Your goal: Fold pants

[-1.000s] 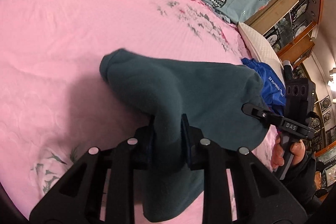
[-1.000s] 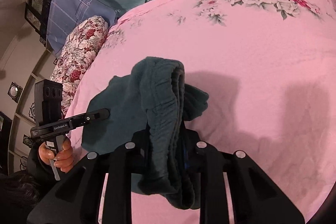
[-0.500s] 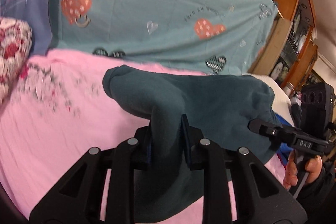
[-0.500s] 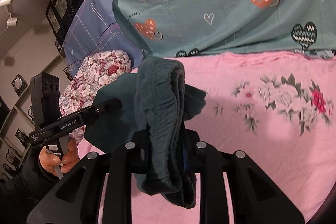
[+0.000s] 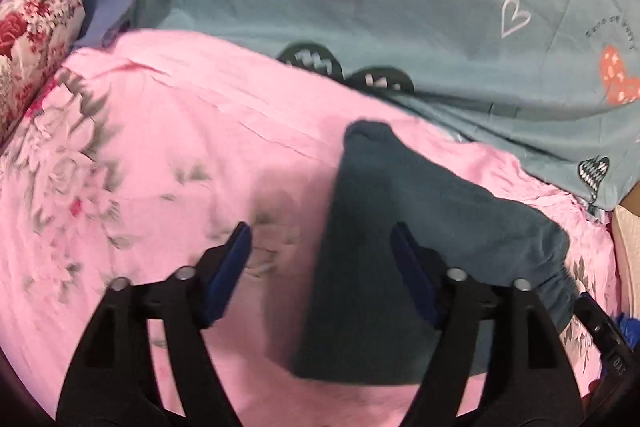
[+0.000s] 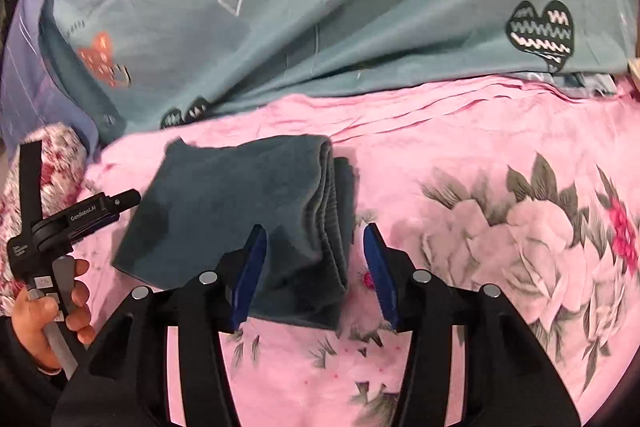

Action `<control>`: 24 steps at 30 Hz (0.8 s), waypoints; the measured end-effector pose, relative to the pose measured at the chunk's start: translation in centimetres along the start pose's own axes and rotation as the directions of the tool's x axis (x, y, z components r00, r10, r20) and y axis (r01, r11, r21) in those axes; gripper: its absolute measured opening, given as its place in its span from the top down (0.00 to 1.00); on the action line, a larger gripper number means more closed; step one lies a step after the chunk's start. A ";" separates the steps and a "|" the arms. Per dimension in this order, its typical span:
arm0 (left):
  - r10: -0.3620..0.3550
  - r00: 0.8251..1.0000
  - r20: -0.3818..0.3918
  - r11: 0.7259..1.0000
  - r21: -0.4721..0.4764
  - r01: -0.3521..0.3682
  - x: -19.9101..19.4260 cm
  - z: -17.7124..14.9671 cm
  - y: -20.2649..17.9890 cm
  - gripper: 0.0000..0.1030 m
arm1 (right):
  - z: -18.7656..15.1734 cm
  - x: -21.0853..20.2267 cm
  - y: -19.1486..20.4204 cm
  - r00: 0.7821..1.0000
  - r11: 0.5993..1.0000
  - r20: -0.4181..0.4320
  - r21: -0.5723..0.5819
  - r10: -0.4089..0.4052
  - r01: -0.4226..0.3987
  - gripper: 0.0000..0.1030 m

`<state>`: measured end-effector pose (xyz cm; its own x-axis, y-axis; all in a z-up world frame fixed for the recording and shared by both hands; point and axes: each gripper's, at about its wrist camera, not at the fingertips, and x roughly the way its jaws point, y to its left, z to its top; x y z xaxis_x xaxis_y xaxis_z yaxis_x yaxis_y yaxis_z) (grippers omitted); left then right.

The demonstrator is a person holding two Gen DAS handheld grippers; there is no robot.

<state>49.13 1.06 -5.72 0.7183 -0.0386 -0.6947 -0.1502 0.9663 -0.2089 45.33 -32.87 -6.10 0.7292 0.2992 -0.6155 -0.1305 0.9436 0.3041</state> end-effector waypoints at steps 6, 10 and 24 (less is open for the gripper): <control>0.031 0.999 0.044 0.989 0.143 -0.037 -10.5 -3.0 1.5 0.03 | -1.4 -9.2 0.8 0.998 0.999 0.050 -0.033 0.028 -0.026 0.49; -0.033 0.997 0.063 0.979 0.203 0.019 -19.8 -7.6 1.1 0.02 | -4.3 -18.7 4.4 0.994 0.993 0.089 -0.107 0.057 -0.047 0.42; -0.076 0.967 0.241 0.966 0.257 0.012 -47.4 -20.3 2.6 0.02 | -18.4 -45.8 13.4 0.964 0.962 0.240 -0.270 0.113 -0.045 0.01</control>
<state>0.85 0.27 12.67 0.8703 -0.0493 -0.4901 0.0378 0.9987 -0.0334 -2.14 -31.33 12.75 0.8498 0.3607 -0.3844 -0.3398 0.9323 0.1238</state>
